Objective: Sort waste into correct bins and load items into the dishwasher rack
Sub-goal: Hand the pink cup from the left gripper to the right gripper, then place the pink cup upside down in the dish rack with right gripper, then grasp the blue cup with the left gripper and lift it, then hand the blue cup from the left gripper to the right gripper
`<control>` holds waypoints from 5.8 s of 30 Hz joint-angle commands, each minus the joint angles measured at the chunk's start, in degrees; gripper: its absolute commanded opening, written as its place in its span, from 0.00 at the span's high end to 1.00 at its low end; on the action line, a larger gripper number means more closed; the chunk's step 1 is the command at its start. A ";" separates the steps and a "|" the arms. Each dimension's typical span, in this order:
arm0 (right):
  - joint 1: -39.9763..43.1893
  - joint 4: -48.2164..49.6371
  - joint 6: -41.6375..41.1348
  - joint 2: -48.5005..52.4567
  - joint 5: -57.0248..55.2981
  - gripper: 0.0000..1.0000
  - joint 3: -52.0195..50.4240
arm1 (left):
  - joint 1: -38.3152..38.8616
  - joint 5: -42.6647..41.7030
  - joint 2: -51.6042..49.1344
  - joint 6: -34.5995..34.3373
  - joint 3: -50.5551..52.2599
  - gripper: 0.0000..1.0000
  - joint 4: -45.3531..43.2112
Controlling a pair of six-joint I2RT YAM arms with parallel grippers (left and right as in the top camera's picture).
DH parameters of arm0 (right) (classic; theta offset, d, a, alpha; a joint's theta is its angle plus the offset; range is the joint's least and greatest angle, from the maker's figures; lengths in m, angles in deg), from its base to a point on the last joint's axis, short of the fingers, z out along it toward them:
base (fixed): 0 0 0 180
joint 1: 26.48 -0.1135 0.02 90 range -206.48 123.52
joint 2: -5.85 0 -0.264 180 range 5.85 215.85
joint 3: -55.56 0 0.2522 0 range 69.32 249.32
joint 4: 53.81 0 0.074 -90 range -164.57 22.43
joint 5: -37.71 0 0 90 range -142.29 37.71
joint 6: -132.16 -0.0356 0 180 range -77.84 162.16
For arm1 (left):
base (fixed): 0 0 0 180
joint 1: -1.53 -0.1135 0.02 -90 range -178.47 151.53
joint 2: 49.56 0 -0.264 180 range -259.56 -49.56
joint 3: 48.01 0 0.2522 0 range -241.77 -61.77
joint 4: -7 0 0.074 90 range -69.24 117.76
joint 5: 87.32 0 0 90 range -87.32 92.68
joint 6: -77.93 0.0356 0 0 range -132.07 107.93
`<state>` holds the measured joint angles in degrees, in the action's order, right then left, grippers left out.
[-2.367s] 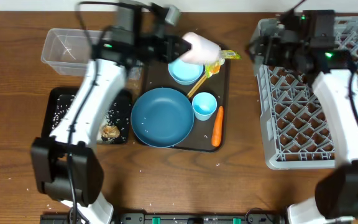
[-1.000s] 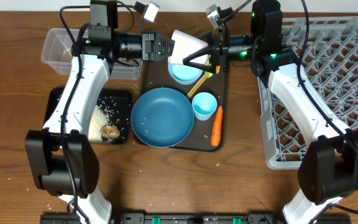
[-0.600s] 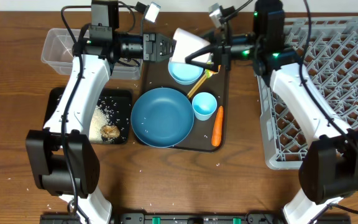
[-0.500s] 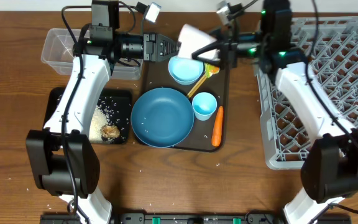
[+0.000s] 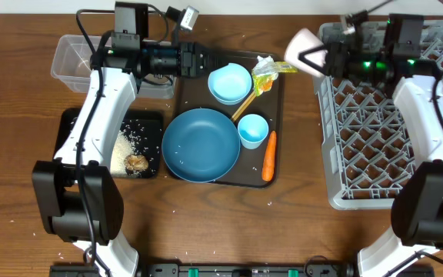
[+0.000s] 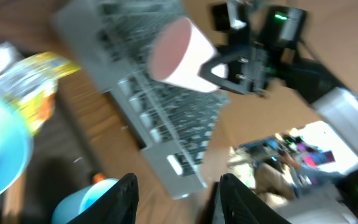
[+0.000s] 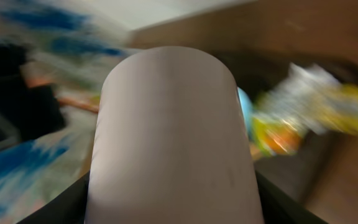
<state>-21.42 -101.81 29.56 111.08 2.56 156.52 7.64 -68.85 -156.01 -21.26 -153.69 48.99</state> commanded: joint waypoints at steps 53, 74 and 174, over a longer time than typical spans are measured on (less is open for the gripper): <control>3.72 -53.46 5.79 -7.72 -54.38 0.50 -6.03 | 0.09 45.90 -0.72 0.09 2.80 0.56 14.64; 2.91 -47.56 3.23 -7.72 -53.31 0.03 -7.30 | 0.79 45.62 -0.72 0.11 2.82 0.56 14.82; -19.52 14.01 16.65 -7.72 16.92 0.49 -1.42 | 2.54 -17.07 1.60 4.20 0.83 0.70 -1.36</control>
<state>-42.20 -87.65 48.20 103.32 18.52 155.36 9.96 -85.24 -154.51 -17.04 -152.93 47.65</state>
